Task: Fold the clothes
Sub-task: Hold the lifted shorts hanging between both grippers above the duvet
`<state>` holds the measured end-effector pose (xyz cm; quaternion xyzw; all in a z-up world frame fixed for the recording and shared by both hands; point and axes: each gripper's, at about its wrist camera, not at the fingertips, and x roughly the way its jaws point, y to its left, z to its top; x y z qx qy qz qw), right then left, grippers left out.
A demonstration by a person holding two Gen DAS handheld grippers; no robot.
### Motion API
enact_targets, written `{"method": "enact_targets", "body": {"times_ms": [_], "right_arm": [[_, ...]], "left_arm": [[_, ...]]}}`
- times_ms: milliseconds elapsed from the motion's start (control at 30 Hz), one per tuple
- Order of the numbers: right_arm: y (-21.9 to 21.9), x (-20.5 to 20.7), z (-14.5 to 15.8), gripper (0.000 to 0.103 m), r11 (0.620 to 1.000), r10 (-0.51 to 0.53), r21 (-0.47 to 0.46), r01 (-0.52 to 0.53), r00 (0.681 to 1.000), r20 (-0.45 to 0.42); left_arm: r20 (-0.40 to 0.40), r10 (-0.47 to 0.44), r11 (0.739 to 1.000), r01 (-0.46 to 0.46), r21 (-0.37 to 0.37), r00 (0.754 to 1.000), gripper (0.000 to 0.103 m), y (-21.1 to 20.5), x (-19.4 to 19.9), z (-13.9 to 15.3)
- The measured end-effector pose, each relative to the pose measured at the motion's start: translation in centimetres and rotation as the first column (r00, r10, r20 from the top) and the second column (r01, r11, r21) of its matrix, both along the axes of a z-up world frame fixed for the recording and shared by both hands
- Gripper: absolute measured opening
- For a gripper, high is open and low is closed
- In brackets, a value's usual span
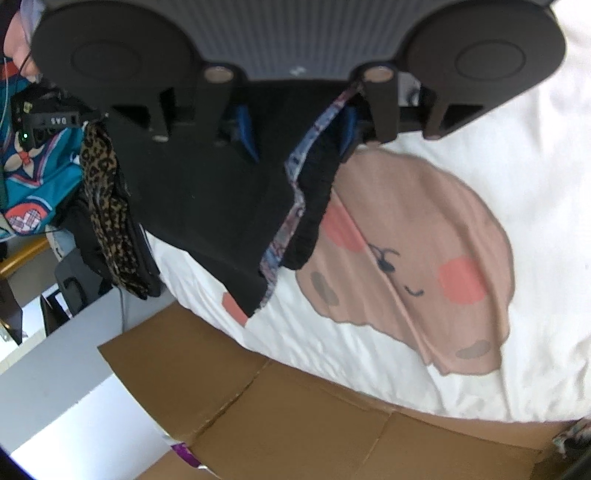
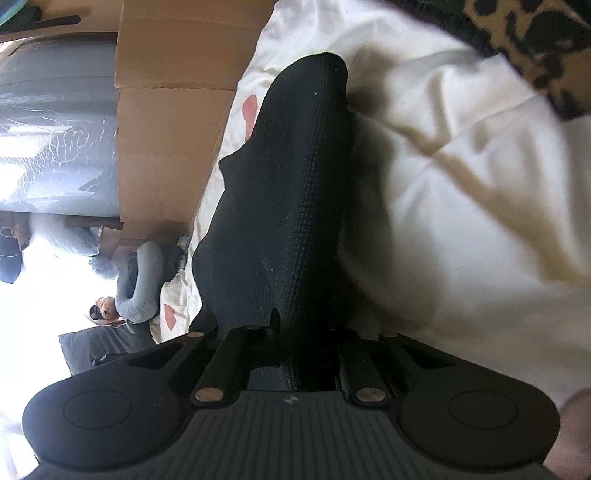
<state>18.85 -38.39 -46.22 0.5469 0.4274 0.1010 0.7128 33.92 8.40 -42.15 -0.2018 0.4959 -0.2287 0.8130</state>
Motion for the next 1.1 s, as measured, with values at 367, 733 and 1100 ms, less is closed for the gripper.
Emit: {"method": "enact_targets", "body": {"times_ms": [367, 733, 1100], "right_arm": [[-1.8, -0.8, 1.2, 0.006, 0.999, 0.013, -0.051, -0.015, 0.999, -0.036], [-3.6, -1.6, 2.4, 0.006, 0.993, -0.01, -0.117, 0.005, 0.999, -0.042], [-3.9, -1.1, 1.9, 0.038, 0.99, -0.008, -0.143, 0.001, 0.999, -0.046]], "left_arm": [[-0.054, 0.028, 0.999, -0.03, -0.042, 0.998, 0.044, -1.1, -2.5, -0.2], [-0.07, 0.037, 0.998, -0.041, -0.052, 0.997, 0.041, -2.6, -5.1, 0.3], [-0.093, 0.04, 0.999, -0.04, 0.006, 0.995, 0.07, -1.5, -2.7, 1.8]]}}
